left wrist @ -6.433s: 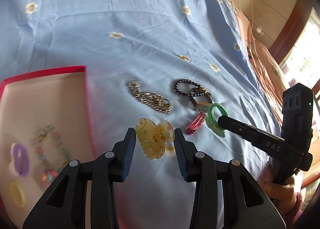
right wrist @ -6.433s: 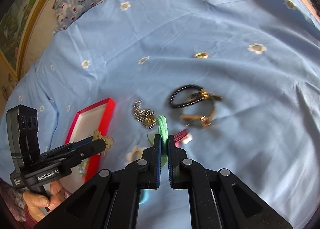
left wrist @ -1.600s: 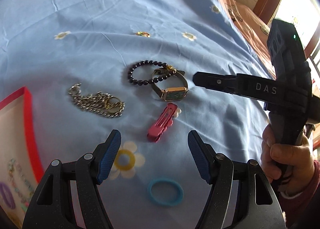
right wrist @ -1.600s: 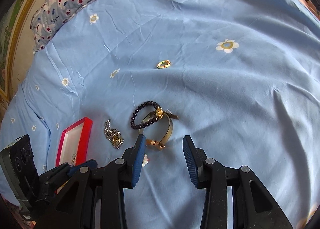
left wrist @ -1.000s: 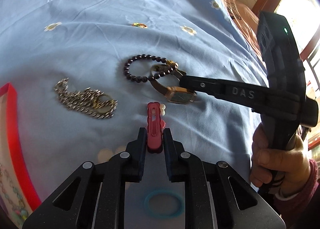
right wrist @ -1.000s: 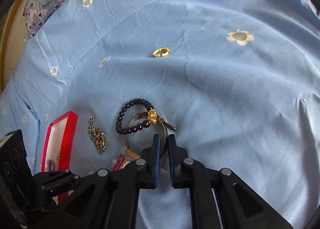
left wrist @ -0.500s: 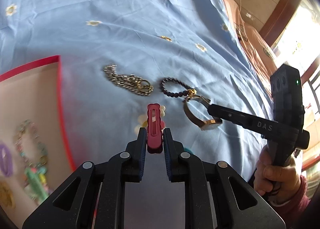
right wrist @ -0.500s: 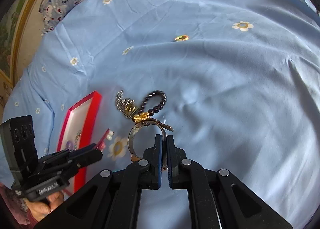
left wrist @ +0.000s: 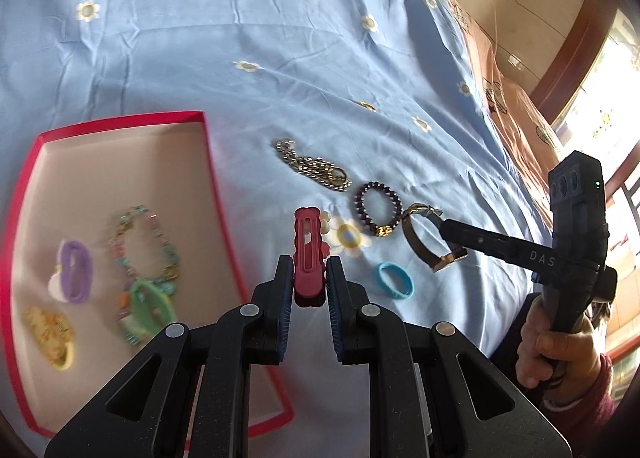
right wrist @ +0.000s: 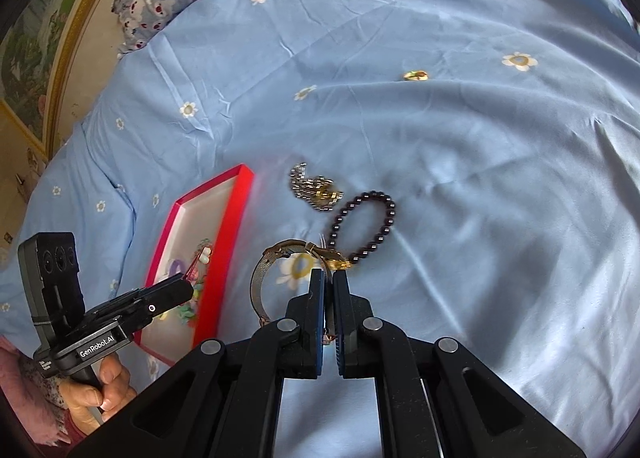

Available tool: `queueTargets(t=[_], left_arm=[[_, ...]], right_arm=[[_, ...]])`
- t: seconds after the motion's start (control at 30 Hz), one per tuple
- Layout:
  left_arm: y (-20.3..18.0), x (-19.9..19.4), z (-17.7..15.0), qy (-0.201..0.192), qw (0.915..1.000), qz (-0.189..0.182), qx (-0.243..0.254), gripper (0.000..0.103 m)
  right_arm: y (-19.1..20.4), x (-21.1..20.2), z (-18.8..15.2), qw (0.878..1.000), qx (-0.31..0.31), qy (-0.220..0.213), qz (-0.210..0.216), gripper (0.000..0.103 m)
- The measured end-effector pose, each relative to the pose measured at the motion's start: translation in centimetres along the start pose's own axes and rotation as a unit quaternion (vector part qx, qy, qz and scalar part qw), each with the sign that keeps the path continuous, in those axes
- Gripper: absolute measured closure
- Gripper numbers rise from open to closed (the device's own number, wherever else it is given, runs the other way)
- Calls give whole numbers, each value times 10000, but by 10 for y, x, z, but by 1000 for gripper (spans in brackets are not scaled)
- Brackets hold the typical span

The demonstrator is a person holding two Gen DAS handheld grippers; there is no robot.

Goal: Organize jewelry
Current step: 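Carry the pink clip and gold watch into the red box and open both tools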

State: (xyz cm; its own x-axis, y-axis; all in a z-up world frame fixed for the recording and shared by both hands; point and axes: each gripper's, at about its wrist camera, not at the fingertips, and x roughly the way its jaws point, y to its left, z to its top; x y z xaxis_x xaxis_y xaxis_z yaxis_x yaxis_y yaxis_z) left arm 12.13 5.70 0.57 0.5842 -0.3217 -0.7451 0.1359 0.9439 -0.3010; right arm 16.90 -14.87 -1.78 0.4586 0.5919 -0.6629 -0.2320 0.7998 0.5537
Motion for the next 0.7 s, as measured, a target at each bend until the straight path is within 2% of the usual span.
queueTargets(t=[0.7], left_arm=[[69, -61, -25, -461, 9952, 633, -595, 88]], right_arm=[[84, 34, -5, 9961, -695, 291, 456, 99]])
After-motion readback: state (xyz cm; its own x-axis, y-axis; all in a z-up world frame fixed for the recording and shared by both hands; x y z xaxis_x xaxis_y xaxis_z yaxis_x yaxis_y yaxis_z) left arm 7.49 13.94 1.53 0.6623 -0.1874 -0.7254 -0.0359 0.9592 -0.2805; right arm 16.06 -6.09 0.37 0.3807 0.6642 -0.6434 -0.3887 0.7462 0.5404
